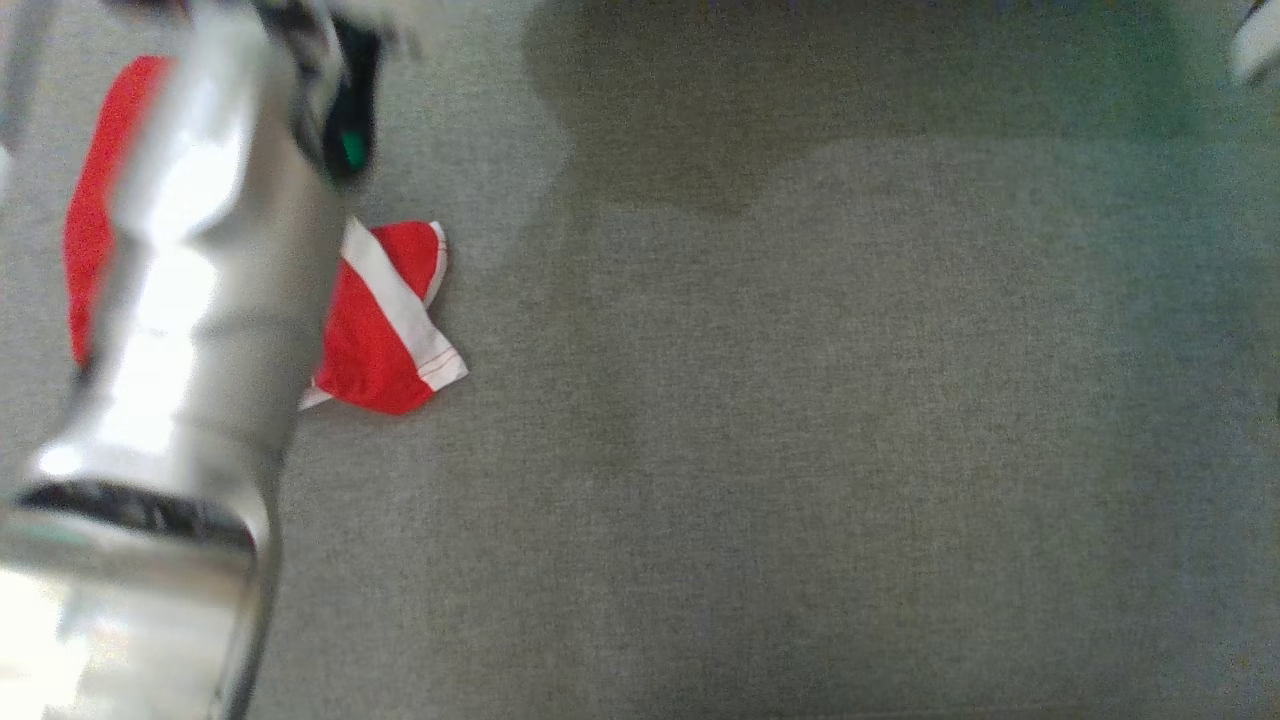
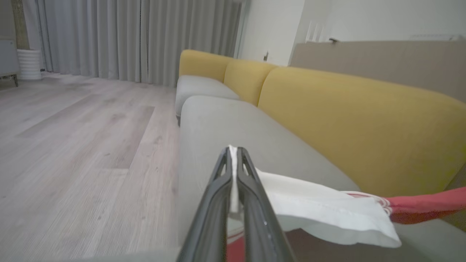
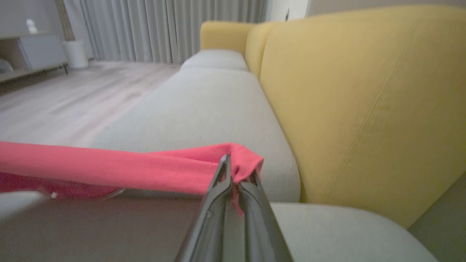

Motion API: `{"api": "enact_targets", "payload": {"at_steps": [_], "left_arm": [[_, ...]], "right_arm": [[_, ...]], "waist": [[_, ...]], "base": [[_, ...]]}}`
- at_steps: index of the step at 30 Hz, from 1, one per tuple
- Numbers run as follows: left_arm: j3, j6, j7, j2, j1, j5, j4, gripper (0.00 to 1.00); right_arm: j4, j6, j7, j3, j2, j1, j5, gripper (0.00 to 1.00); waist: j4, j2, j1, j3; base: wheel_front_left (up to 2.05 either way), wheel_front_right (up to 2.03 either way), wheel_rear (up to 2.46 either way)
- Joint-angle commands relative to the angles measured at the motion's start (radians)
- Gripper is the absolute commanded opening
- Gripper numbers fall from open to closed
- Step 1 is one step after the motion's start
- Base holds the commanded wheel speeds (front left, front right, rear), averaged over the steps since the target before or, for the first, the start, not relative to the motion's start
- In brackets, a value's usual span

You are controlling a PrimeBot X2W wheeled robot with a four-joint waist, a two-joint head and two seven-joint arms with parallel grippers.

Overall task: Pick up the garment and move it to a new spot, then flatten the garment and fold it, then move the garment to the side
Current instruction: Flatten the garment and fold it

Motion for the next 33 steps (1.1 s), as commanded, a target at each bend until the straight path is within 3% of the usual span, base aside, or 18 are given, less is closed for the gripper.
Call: {"api": "enact_targets", "payload": {"at_steps": [1, 6, 17, 26, 33], "left_arm": [[-0.003, -0.004, -0.012, 0.045, 0.000, -0.004, -0.029, 0.00], [-0.128, -0.006, -0.011, 0.073, 0.179, -0.012, -0.078, 0.00], [-0.330, -0.006, 0.109, 0.223, 0.457, -0.060, -0.316, 0.00], [-0.402, -0.003, 0.261, 0.334, 0.637, -0.111, -0.576, 0.00], [-0.435, 0.039, 0.404, 0.423, 0.780, -0.165, -0.806, 0.00]], "right_arm": [[-0.023, -0.001, 0.011, 0.034, -0.020, 0.013, 0.017, 0.00], [-0.019, -0.001, 0.065, 0.184, -0.086, 0.130, 0.093, 0.00], [-0.109, -0.001, 0.189, 0.450, -0.278, 0.326, 0.267, 0.00], [-0.186, -0.001, 0.257, 0.523, -0.376, 0.437, 0.423, 0.00], [-0.258, -0.001, 0.330, 0.535, -0.412, 0.554, 0.541, 0.00]], "waist": [[0.008, 0.0001, 0.0000, -0.018], [0.025, 0.0001, 0.0000, -0.073], [0.037, 0.0001, 0.0000, -0.208], [0.026, 0.0001, 0.0000, -0.286], [0.015, 0.0001, 0.0000, -0.349]], "base": [[0.00, 0.00, 0.00], [0.00, 0.00, 0.00], [0.00, 0.00, 0.00], [0.00, 0.00, 0.00], [0.00, 0.00, 0.00]]}}
